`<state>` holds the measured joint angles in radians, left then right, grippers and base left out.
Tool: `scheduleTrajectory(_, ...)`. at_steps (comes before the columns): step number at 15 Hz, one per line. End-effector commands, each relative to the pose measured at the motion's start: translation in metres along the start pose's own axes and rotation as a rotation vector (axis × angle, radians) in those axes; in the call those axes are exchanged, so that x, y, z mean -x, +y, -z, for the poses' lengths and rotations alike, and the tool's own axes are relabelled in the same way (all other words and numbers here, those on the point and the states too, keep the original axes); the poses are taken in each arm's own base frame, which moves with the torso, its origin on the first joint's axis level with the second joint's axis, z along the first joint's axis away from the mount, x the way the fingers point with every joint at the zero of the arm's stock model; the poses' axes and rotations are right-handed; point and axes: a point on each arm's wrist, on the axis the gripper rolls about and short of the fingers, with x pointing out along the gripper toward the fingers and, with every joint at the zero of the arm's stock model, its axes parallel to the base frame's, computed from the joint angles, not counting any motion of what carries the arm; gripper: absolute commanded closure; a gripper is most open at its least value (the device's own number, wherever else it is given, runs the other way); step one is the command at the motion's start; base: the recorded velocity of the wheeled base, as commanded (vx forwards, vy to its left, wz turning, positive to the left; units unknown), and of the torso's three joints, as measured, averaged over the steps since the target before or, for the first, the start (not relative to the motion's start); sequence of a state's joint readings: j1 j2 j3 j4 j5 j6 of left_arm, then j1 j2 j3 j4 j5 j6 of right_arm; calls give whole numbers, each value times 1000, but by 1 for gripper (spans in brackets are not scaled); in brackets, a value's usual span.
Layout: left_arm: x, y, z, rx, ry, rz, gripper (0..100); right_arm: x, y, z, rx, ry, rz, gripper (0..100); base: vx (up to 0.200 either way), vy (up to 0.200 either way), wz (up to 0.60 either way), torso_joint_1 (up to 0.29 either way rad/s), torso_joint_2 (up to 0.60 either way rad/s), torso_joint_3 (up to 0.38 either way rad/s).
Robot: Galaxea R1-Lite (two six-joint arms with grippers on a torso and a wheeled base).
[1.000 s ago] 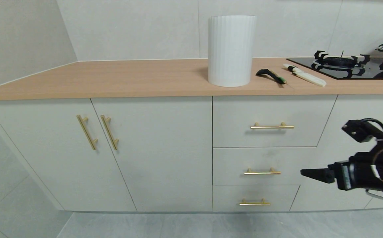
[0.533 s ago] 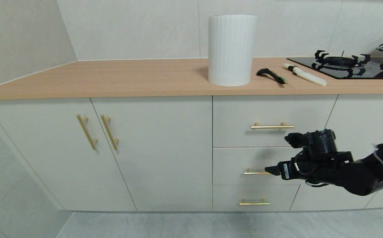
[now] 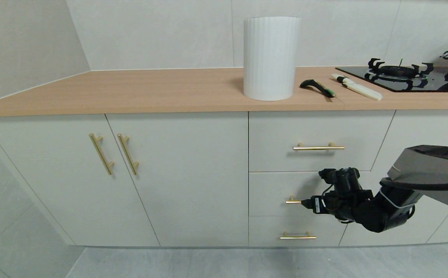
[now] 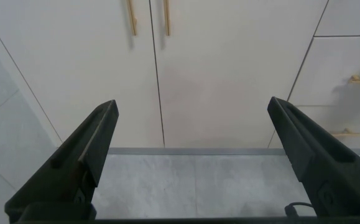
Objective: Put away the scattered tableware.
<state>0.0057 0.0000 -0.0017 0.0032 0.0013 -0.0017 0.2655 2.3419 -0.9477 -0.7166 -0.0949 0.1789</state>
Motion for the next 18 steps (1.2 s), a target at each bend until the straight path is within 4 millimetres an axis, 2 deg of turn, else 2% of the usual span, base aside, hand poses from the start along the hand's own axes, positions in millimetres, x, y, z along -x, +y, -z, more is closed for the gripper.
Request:
scheduleTrajectory(1,0,0,0,0,2,-1,0,-10,-5,4,-8,11,16,0,0,0,0,0,0,0)
scheduleTrajectory(6,0,0,0,0,2,-1,0,-23,-5,-8,-73,-45,58,0,0,0,0,0,0,0)
scheduleTrajectory(18,0,0,0,0,2,-1,0,-27,-7,7,-49,47,76,0,0,0,0,0,0,0)
